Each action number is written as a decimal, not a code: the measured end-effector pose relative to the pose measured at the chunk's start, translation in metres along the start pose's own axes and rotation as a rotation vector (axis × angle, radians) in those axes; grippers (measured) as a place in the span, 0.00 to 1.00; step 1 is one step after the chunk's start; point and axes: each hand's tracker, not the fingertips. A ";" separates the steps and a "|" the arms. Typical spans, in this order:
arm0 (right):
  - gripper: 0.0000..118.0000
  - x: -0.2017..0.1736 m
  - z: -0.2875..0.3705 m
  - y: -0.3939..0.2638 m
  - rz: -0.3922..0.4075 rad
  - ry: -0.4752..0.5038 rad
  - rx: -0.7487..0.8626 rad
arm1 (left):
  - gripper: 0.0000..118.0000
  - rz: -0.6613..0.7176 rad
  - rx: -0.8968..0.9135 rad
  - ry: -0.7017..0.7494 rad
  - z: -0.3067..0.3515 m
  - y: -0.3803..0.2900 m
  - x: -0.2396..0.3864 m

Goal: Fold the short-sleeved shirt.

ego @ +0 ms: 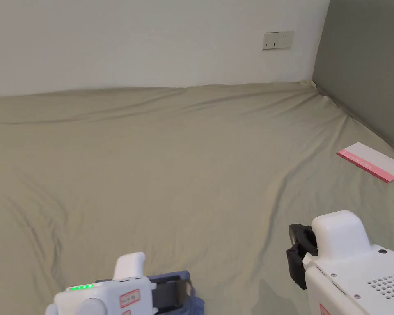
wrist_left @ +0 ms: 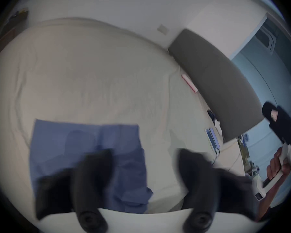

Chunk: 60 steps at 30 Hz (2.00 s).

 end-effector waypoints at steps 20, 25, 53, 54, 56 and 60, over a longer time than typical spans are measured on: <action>0.02 -0.004 0.005 -0.006 -0.004 -0.004 -0.018 | 0.00 -0.504 -0.028 0.309 -0.089 -0.088 0.045; 0.02 -0.011 -0.006 -0.006 -0.004 0.016 -0.023 | 0.00 -0.637 -0.118 0.192 -0.081 -0.125 0.058; 0.02 -0.136 -0.185 -0.129 0.144 0.475 -0.577 | 0.98 0.226 -0.039 -0.050 0.041 -0.026 -0.191; 0.02 -0.136 -0.184 -0.129 0.146 0.479 -0.574 | 0.99 0.291 -0.063 -0.121 0.032 -0.023 -0.198; 0.02 -0.136 -0.185 -0.130 0.141 0.481 -0.570 | 0.99 0.418 -0.137 -0.267 0.008 -0.025 -0.209; 0.02 -0.133 -0.183 -0.134 0.119 0.488 -0.561 | 0.91 0.658 -0.206 -0.498 -0.036 -0.039 -0.220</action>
